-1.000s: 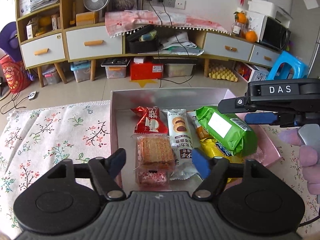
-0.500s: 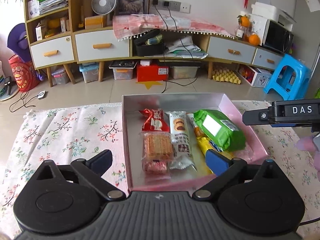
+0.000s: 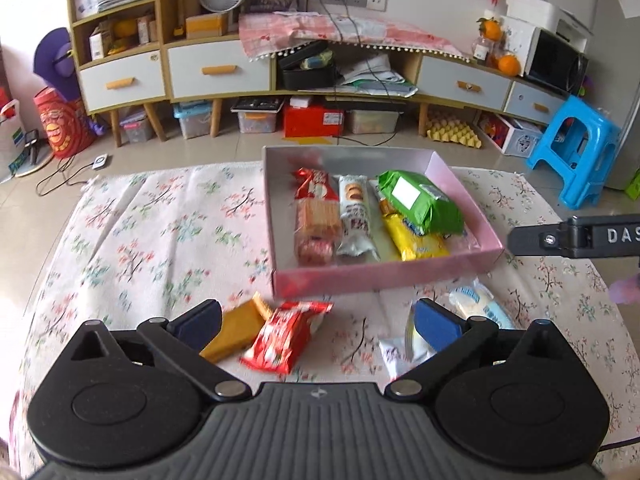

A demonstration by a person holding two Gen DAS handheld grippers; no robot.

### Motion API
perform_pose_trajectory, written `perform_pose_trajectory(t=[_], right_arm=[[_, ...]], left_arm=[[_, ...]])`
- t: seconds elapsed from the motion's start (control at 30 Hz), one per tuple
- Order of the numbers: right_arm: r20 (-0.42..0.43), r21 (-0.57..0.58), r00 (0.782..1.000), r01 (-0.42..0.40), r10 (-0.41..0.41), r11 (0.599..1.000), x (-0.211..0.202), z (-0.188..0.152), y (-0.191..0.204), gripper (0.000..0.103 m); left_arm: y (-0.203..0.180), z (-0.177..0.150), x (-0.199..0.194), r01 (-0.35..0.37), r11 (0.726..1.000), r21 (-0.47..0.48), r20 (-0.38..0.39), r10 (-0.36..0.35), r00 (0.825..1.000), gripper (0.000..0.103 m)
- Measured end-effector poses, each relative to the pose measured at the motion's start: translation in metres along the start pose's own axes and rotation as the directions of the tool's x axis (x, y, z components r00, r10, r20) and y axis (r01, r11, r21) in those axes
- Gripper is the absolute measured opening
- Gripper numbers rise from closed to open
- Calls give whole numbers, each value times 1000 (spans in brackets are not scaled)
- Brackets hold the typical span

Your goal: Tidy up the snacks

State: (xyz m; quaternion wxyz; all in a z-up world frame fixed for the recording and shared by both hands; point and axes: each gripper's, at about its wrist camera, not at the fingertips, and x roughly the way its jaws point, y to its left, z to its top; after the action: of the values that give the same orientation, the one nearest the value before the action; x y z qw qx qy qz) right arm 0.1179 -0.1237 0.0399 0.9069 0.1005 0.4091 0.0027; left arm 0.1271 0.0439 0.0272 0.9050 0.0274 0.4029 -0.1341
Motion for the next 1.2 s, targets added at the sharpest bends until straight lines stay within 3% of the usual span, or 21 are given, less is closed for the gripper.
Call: perform_pose_trajectory(t=[0.3,0.47,0.63,0.73,0.93,1.07,1.2], right_arm=[[72,-59,997,20,-16,998,-10,-39,-10,96],[-22,-83,1000,4,-5,997,8,-57,-26,96],[-44,-164,999,23,-31,986,25,-71,-37,96],[-48,-186,999,-9,0,983,33,-77,-46,96],[-51,-209,997,-70,60,975,48,-79,-52,86],[-78,-222,991,-124,109,967,57,-78,-46,62],[-80,-237,991,-124,108,964,60,-79,-39,53]], left_arm=[[-4,-32,-1,-42,999,-18,-9,42,999,103],[-19,-42,10,-38,999,31,-25,39,999,103],[-37,-49,25,56,981,187,29,-62,998,101],[-47,-55,36,85,961,265,16,-93,996,97],[-52,-46,46,150,971,188,14,-155,988,84],[-53,-39,55,168,980,106,12,-170,985,61],[-55,-36,67,176,983,51,-26,-175,984,42]])
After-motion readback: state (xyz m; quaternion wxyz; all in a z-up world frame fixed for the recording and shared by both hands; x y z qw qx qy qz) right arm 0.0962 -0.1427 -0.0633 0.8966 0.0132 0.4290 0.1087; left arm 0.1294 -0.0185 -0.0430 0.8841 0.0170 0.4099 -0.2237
